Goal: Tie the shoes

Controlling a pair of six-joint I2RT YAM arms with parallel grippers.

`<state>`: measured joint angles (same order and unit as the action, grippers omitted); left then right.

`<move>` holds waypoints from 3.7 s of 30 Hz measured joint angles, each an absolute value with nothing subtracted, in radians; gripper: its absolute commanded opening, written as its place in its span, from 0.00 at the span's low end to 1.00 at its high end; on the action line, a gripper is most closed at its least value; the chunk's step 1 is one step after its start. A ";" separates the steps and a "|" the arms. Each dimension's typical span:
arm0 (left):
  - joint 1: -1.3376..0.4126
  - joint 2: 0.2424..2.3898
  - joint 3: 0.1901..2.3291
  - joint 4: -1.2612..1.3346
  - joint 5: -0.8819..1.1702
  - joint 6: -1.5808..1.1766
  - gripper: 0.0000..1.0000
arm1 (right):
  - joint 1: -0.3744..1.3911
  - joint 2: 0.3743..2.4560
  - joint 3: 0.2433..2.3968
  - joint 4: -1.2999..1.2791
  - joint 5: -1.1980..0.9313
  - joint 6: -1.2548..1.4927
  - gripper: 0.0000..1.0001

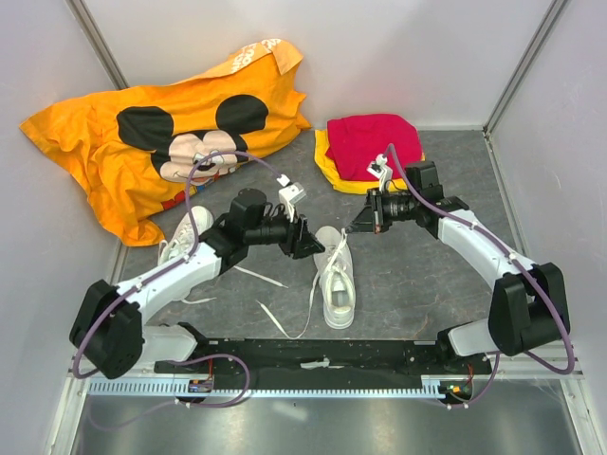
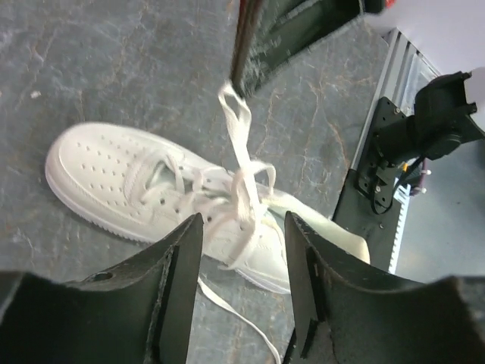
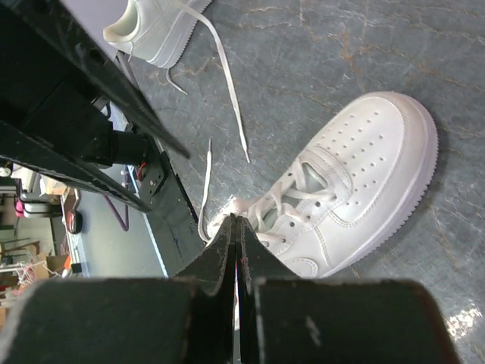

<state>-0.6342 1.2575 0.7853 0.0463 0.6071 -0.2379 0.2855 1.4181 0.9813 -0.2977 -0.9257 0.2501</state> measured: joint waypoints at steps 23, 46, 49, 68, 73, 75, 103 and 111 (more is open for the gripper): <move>-0.640 1.474 0.897 0.273 0.688 -0.317 0.02 | 0.394 1.364 1.058 -0.302 -0.897 0.259 0.12; -0.562 1.560 0.865 0.267 0.687 -0.442 0.02 | 0.991 1.386 1.210 -0.716 -0.567 -0.469 0.79; -0.556 1.567 0.867 0.256 0.688 -0.448 0.02 | 1.093 1.456 1.199 -0.712 -0.506 -0.525 0.74; -0.540 1.613 0.878 0.242 0.688 -0.482 0.02 | 1.334 1.744 1.081 -0.401 -0.314 -0.527 0.57; -0.539 1.613 0.878 0.242 0.688 -0.483 0.02 | 1.341 1.793 1.072 -0.361 -0.272 -0.519 0.43; -0.538 1.613 0.878 0.242 0.688 -0.483 0.02 | 1.345 1.796 1.072 -0.355 -0.272 -0.506 0.23; -0.538 1.573 0.969 0.065 0.709 -0.299 0.02 | 0.959 0.976 1.178 -0.846 -0.163 -0.406 0.00; -0.538 1.528 1.009 -0.028 0.703 -0.186 0.02 | 0.841 0.805 1.006 -0.901 0.075 -0.380 0.00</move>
